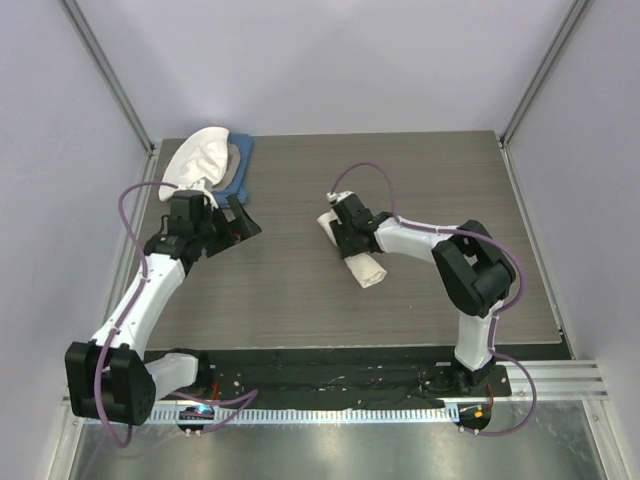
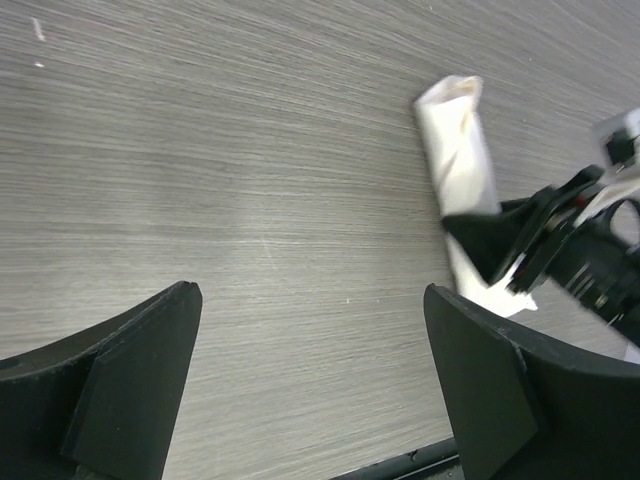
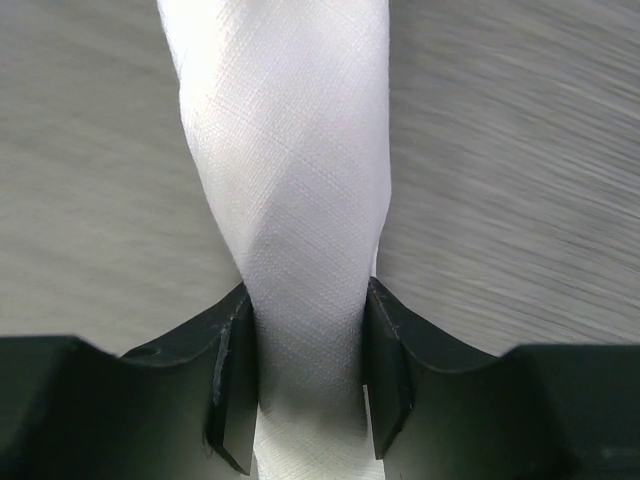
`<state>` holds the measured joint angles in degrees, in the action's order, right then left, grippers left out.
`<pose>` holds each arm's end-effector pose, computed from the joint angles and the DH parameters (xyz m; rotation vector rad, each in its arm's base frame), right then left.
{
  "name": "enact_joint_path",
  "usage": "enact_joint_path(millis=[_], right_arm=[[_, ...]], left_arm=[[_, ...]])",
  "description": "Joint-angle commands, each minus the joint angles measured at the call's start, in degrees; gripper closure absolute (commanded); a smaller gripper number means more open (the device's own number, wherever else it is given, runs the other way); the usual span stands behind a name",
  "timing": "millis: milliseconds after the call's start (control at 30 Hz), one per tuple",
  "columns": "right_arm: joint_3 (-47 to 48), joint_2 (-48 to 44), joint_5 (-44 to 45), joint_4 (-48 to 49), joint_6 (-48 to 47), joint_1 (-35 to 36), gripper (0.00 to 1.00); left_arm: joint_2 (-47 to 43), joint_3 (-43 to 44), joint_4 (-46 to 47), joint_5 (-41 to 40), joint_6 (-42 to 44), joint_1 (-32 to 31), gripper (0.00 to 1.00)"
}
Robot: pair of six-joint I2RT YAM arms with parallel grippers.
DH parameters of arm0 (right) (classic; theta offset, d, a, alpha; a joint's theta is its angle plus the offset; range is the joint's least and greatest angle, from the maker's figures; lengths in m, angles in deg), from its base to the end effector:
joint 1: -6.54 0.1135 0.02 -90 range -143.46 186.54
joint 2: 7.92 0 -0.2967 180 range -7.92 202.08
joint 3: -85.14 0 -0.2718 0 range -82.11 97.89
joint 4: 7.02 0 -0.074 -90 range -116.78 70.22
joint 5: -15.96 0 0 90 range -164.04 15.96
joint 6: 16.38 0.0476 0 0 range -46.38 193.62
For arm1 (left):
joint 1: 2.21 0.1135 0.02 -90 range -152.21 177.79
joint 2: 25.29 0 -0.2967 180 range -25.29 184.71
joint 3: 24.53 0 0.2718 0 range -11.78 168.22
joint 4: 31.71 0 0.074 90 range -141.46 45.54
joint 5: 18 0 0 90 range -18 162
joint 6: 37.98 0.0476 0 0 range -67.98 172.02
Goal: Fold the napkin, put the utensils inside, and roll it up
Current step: Roll the napkin with the utensil
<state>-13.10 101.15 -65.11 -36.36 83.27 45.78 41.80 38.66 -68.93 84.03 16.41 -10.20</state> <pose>0.3338 0.2631 0.1681 -0.5926 2.4770 0.1346 0.2625 -0.0469 0.2890 -0.4515 2.3080 -0.6263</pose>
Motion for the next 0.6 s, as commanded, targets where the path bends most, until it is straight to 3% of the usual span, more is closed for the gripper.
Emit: enact_joint_path(millis=[0, 200, 233, 333, 467, 567], right_arm=[[-5.11, -0.79, 4.88, -3.29, 6.87, -4.96, 0.55], [-5.65, -3.69, 0.83, -1.18, 6.35, -6.55, 0.41], [-5.30, -5.00, -0.22, -1.00, 6.17, -6.81, 0.31], [-4.16, -7.90, -2.68, -0.30, 6.17, -7.77, 0.17], [-2.74, -13.08, -10.22, 0.93, 6.61, -9.09, 0.09], [-3.27, -19.57, -11.04, 3.30, 7.05, -9.88, 0.05]], left_arm=[[-3.98, 2.65, -5.23, -0.43, 3.18, 2.35, 0.00], [-6.88, 3.79, -8.22, 0.71, 6.78, 5.52, 0.00], [-7.15, 3.97, -8.57, 0.97, 7.31, 5.96, 0.00], [-8.02, 4.49, -8.93, 2.55, 9.24, 7.55, 0.00], [-9.08, 5.29, -8.84, 3.70, 11.09, 9.47, 0.00], [-10.65, 6.51, -8.49, 3.96, 12.85, 9.57, 0.00]])
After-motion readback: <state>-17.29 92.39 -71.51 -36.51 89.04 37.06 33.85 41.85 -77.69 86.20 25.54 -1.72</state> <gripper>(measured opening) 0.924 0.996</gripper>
